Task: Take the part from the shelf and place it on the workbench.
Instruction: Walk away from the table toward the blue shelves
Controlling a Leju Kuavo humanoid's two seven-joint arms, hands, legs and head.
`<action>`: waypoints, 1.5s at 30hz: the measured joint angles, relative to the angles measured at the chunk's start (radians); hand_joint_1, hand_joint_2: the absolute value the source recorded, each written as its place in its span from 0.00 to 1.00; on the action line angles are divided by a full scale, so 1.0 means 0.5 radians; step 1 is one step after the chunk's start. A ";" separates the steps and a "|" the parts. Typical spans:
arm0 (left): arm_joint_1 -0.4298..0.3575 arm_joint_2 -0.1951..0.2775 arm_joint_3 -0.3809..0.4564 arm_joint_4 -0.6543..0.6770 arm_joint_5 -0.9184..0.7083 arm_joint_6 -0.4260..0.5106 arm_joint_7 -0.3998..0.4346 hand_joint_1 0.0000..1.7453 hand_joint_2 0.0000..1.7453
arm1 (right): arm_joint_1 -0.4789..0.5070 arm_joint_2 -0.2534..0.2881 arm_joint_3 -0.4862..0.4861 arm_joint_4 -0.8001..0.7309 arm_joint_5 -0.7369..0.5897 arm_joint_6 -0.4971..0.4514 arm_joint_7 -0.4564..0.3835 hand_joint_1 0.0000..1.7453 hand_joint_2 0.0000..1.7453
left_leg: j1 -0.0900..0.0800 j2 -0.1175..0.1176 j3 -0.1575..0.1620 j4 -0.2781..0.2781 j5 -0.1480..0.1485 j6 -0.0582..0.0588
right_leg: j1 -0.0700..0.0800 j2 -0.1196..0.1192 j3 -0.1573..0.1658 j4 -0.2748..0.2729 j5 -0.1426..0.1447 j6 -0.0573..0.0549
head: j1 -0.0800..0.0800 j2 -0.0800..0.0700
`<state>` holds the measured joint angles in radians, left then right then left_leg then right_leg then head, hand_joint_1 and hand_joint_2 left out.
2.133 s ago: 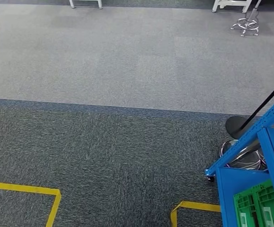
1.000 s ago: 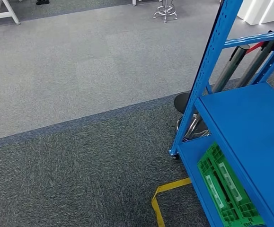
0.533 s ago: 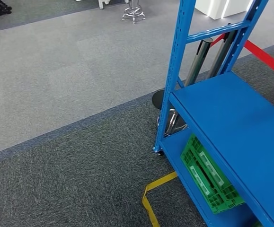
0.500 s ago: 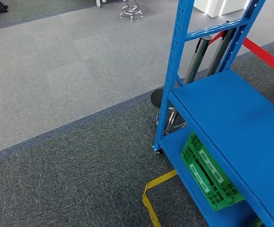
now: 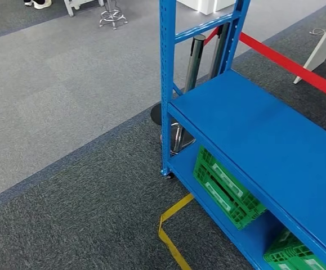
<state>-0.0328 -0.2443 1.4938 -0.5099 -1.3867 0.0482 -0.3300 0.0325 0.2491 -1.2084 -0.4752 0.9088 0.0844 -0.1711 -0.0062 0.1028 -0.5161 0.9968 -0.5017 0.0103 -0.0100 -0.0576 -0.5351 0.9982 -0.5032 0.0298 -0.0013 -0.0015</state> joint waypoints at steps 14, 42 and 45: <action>0.009 0.002 -0.042 0.004 -0.050 0.026 -0.019 0.00 0.00 | -0.018 0.064 -0.142 -0.069 0.020 0.030 -0.003 0.00 0.00 | 0.042 -0.353 -0.025 0.055 0.006 -0.032 | -0.005 0.318 -0.011 0.004 0.031 -0.037 | -0.019 0.000; 0.011 -0.003 -0.057 0.002 -0.021 0.004 -0.079 0.00 0.00 | -0.046 0.069 -0.232 -0.036 0.111 0.002 -0.021 0.00 0.00 | 0.034 -0.241 -0.137 0.308 -0.069 -0.050 | 0.007 0.249 0.006 -0.009 0.026 -0.083 | -0.013 0.000; 0.012 -0.005 -0.056 -0.005 -0.014 0.002 -0.080 0.00 0.00 | -0.053 0.069 -0.232 -0.028 0.119 -0.002 -0.026 0.00 0.00 | 0.041 -0.357 -0.042 0.050 0.018 -0.030 | 0.007 0.322 -0.021 0.009 0.028 -0.052 | -0.011 0.000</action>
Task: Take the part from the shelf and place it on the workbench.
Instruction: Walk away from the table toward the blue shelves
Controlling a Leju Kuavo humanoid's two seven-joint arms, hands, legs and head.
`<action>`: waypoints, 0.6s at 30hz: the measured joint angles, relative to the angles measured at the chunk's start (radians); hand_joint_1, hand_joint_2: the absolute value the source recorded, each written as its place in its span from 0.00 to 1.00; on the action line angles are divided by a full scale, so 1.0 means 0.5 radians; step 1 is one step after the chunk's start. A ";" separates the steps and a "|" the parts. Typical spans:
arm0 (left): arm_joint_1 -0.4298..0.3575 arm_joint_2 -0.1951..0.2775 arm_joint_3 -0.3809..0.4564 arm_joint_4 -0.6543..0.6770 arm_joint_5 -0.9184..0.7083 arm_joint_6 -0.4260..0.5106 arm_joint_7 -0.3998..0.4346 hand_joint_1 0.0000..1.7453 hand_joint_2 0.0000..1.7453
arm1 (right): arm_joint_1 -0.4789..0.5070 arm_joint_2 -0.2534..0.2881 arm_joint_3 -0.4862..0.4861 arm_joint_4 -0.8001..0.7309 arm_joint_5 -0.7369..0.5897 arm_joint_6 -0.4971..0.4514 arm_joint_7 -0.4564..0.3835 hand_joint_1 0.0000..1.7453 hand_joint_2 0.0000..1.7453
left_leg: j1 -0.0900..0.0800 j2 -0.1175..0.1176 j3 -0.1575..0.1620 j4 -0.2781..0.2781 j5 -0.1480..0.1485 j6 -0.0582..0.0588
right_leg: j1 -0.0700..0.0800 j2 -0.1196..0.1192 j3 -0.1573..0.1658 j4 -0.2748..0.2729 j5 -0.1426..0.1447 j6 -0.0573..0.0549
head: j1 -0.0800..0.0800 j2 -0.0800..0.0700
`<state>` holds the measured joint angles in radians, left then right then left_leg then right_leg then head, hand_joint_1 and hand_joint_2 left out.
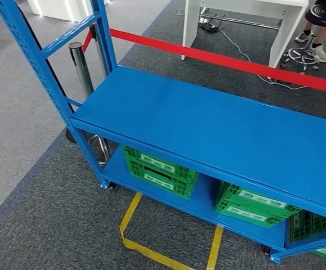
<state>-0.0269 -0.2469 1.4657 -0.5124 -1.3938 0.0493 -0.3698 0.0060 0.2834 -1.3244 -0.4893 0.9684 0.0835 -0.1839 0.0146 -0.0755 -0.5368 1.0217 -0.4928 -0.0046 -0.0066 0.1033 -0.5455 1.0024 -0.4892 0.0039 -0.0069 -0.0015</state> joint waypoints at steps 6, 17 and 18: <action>-0.005 -0.015 0.003 -0.036 0.003 -0.017 -0.019 0.00 0.00 | 0.003 -0.001 -0.017 0.009 0.023 -0.004 -0.011 0.00 0.00 | -0.002 0.127 0.003 -0.048 0.015 0.057 | -0.006 -0.130 -0.164 0.240 -0.134 0.061 | 0.016 0.000; -0.006 -0.050 0.009 -0.097 0.004 -0.028 -0.029 0.00 0.00 | 0.000 0.007 -0.039 -0.013 0.068 0.049 -0.021 0.00 0.00 | -0.031 0.376 0.021 -0.037 -0.006 0.011 | 0.011 -0.332 0.011 0.000 -0.046 0.027 | 0.017 0.000; -0.010 -0.050 0.010 -0.100 0.004 -0.028 -0.029 0.00 0.00 | 0.004 0.007 -0.042 -0.014 0.068 0.049 -0.021 0.00 0.00 | -0.029 0.389 0.025 -0.037 -0.008 0.003 | 0.011 -0.317 0.006 0.000 -0.044 0.018 | 0.017 0.000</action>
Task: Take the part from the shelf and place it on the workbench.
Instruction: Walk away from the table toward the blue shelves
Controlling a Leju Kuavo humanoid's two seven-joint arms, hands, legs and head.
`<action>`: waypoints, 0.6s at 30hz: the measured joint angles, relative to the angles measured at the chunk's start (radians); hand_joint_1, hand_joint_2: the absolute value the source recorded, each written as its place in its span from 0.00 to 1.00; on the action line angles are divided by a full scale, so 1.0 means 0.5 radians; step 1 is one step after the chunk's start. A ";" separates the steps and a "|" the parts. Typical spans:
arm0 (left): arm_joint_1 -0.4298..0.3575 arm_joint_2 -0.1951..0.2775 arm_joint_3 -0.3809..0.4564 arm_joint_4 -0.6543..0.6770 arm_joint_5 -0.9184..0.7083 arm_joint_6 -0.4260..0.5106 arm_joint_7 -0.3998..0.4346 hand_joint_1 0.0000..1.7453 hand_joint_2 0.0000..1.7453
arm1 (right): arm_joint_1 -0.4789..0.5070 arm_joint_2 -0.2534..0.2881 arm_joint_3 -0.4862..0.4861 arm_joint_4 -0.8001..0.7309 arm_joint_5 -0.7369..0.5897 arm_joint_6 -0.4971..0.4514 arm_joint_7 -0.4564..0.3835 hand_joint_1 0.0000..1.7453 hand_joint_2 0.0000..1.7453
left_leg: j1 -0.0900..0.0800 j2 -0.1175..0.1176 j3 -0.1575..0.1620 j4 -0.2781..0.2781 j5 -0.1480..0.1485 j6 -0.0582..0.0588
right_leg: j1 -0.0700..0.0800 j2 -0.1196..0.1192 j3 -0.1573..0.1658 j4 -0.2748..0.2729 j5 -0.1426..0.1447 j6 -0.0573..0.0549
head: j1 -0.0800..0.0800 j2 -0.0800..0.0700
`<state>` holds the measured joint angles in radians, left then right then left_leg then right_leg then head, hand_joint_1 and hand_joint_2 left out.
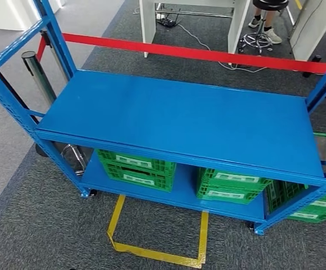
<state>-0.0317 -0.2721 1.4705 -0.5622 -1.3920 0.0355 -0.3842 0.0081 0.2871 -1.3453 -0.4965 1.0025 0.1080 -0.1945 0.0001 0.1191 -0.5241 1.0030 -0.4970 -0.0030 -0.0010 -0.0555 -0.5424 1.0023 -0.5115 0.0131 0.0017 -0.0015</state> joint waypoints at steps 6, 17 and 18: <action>0.008 -0.001 0.002 -0.009 0.000 0.000 -0.002 0.00 0.00 | 0.002 0.005 -0.007 -0.009 0.001 0.001 0.000 0.00 0.00 | 0.016 -0.206 -0.189 0.478 -0.268 -0.040 | -0.011 0.121 0.010 -0.008 0.025 -0.054 | -0.015 0.000; 0.005 -0.011 0.007 -0.046 -0.003 0.001 -0.002 0.00 0.00 | 0.019 0.059 -0.015 -0.116 0.040 0.013 0.049 0.00 0.00 | 0.004 -0.262 -0.053 0.010 0.032 -0.004 | 0.010 0.230 -0.007 0.005 0.009 -0.043 | -0.014 0.000; 0.006 -0.012 0.008 -0.050 -0.003 0.001 -0.002 0.00 0.25 | 0.018 0.062 -0.016 -0.124 0.041 0.014 0.051 0.00 0.00 | 0.002 -0.263 -0.052 0.010 0.031 0.000 | 0.008 0.228 -0.009 0.001 0.009 -0.040 | -0.014 0.000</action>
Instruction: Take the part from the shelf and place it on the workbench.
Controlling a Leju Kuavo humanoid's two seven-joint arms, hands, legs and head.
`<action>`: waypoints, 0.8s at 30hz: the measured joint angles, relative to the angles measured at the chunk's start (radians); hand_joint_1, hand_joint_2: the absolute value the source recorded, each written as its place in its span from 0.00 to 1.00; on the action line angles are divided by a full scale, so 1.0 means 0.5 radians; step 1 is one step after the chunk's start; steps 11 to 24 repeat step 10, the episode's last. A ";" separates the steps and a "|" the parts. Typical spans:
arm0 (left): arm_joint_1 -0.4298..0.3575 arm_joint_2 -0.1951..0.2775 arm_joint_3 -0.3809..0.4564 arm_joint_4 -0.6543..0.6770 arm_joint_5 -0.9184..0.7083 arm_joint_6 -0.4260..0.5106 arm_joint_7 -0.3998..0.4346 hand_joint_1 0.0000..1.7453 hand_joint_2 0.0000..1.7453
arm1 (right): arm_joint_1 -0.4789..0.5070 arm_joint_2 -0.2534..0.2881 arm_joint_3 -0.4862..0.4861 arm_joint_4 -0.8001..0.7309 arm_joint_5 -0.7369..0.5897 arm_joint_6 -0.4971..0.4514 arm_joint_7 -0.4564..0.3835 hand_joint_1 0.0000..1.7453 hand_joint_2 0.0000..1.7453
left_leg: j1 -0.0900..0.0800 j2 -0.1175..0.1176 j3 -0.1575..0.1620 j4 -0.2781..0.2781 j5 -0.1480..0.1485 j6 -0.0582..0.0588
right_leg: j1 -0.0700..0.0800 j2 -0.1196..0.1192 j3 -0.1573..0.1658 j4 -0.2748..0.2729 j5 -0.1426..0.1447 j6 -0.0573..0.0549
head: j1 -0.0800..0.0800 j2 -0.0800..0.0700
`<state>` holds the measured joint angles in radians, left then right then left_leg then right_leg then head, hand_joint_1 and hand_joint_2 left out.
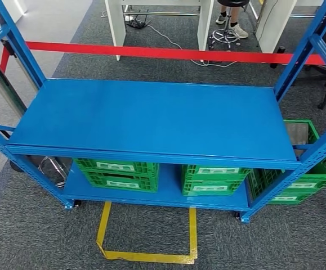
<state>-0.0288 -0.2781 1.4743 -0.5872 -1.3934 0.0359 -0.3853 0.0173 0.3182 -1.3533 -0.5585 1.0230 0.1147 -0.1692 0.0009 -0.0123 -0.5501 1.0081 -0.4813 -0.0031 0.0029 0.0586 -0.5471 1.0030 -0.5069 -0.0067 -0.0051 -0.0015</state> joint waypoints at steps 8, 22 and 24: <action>0.000 -0.002 0.001 -0.005 -0.002 -0.036 0.064 0.00 0.75 | 0.002 0.013 0.004 -0.051 0.129 -0.046 -0.014 0.00 1.00 | -0.009 -0.001 -0.004 0.003 0.002 0.019 | -0.010 0.000 0.017 -0.010 0.010 0.025 | -0.001 0.000; 0.005 0.002 -0.017 -0.005 0.023 -0.057 0.102 0.00 0.33 | 0.003 0.012 0.022 -0.053 0.159 -0.072 -0.037 0.00 1.00 | -0.009 -0.001 -0.005 0.004 0.003 0.021 | -0.010 0.000 0.018 -0.010 0.012 0.028 | -0.001 0.000; 0.005 0.002 -0.017 -0.005 0.023 -0.057 0.102 0.00 0.33 | 0.003 0.012 0.022 -0.053 0.159 -0.072 -0.037 0.00 1.00 | -0.009 -0.001 -0.005 0.004 0.003 0.021 | -0.010 0.000 0.018 -0.010 0.012 0.028 | -0.001 0.000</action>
